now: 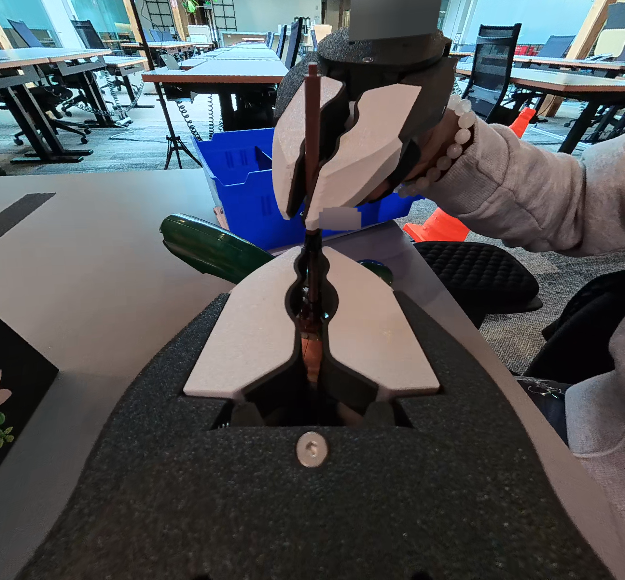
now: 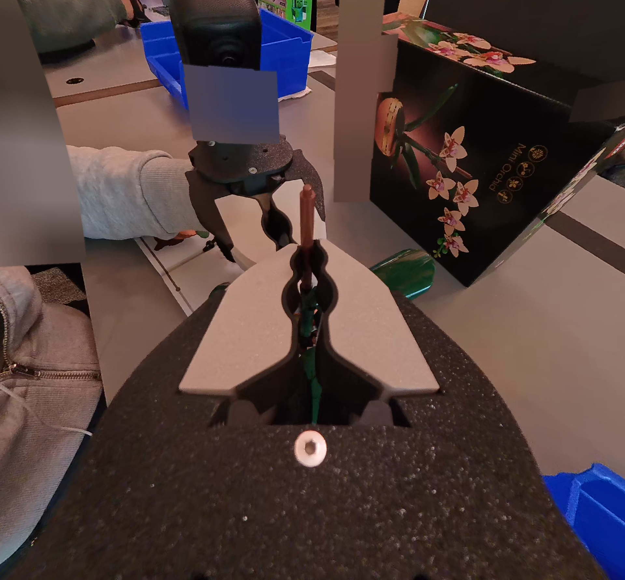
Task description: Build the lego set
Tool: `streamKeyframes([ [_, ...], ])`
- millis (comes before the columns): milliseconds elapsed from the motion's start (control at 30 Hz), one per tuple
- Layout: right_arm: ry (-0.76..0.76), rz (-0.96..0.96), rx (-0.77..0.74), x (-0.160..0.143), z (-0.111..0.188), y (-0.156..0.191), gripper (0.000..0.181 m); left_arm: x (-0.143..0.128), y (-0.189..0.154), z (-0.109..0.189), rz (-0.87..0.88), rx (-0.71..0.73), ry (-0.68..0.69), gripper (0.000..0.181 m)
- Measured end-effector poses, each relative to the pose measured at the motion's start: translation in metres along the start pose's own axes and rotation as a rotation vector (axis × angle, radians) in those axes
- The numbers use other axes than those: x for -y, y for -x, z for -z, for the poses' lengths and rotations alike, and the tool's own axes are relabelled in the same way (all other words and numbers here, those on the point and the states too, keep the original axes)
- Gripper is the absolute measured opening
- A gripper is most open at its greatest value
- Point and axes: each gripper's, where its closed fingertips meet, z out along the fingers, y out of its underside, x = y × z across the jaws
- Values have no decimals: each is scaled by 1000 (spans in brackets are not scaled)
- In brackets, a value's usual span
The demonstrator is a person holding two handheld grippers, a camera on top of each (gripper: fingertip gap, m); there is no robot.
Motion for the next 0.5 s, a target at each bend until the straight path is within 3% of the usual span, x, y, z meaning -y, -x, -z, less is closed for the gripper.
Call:
streamKeyframes([
  [500,34,38,-33,-2,-2,1,4,0,0,1,4,-4,-1,5],
])
